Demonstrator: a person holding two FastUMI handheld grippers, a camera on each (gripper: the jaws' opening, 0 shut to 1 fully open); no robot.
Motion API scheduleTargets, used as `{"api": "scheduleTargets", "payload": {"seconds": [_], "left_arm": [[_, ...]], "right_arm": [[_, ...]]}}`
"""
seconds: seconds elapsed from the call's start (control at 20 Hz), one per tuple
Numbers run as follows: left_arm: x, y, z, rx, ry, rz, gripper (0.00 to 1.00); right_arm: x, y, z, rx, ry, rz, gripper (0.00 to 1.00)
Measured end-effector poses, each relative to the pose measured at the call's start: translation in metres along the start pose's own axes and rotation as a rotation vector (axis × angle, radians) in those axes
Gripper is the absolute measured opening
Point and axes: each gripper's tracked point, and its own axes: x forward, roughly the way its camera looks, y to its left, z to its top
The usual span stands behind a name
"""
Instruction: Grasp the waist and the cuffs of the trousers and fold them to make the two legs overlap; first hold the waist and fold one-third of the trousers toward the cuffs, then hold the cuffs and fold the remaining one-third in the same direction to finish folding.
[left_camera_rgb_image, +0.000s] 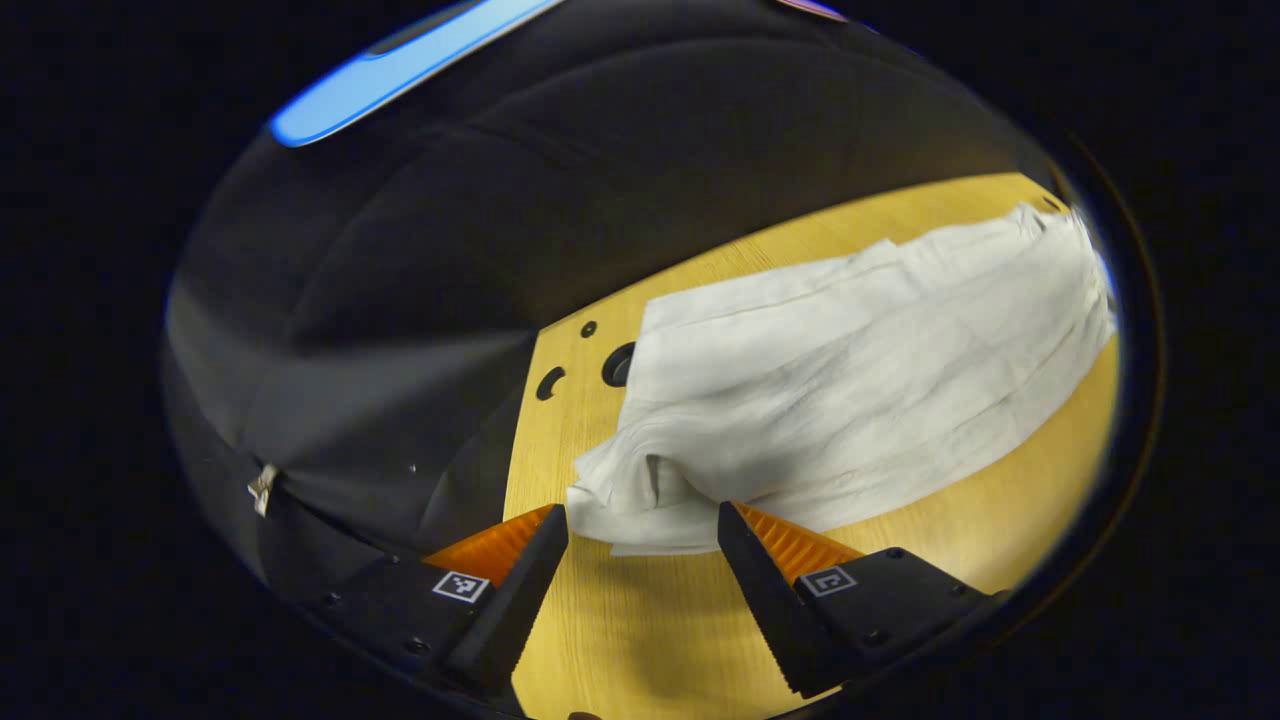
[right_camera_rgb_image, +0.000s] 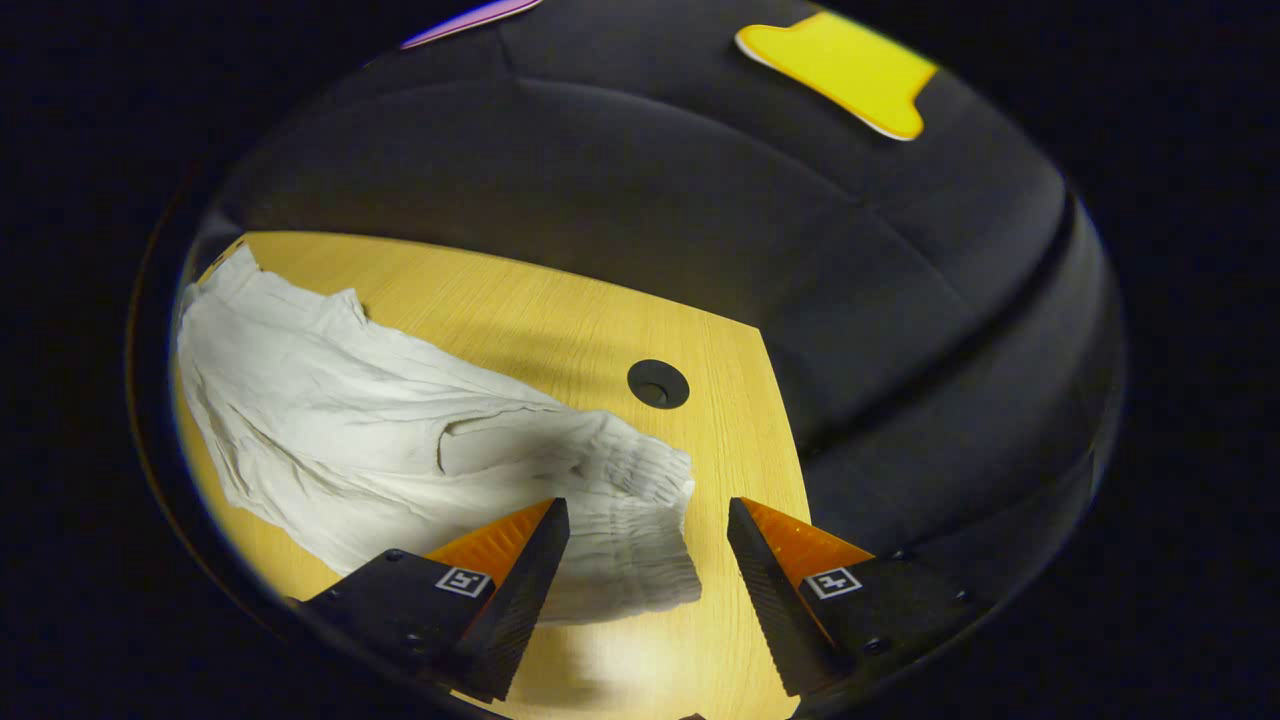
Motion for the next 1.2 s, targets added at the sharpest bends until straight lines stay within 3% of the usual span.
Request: {"api": "scheduleTargets", "payload": {"seconds": [0.1, 0.15, 0.25, 0.35, 0.6, 0.9, 1.2], "left_arm": [[-0.028, 0.008, -0.003, -0.091, -0.02, 0.013, 0.96], [-0.042, 0.011, -0.003, -0.136, -0.036, 0.012, 0.96], [-0.067, 0.016, 0.003, -0.216, -0.092, 0.005, 0.97], [-0.088, 0.022, 0.001, -0.253, -0.143, 0.007, 0.96], [-0.149, 0.017, -0.046, -0.326, -0.132, 0.004, 0.97], [-0.185, 0.009, -0.104, -0.397, -0.054, 0.024, 0.98], [-0.199, -0.002, -0.115, -0.446, -0.038, 0.002, 0.98]], "right_arm": [[-0.01, 0.005, -0.009, 0.083, 0.002, 0.026, 0.97], [-0.013, 0.004, -0.012, 0.119, -0.001, 0.024, 0.92], [-0.021, 0.001, -0.015, 0.211, -0.009, 0.016, 0.98], [-0.024, 0.003, -0.017, 0.348, -0.016, 0.024, 0.98], [-0.02, -0.006, -0.024, 0.652, -0.035, 0.0, 0.99], [-0.02, 0.001, -0.023, 0.702, -0.05, 0.04, 0.99], [-0.022, -0.002, -0.027, 0.683, -0.045, -0.025, 0.99]]}}
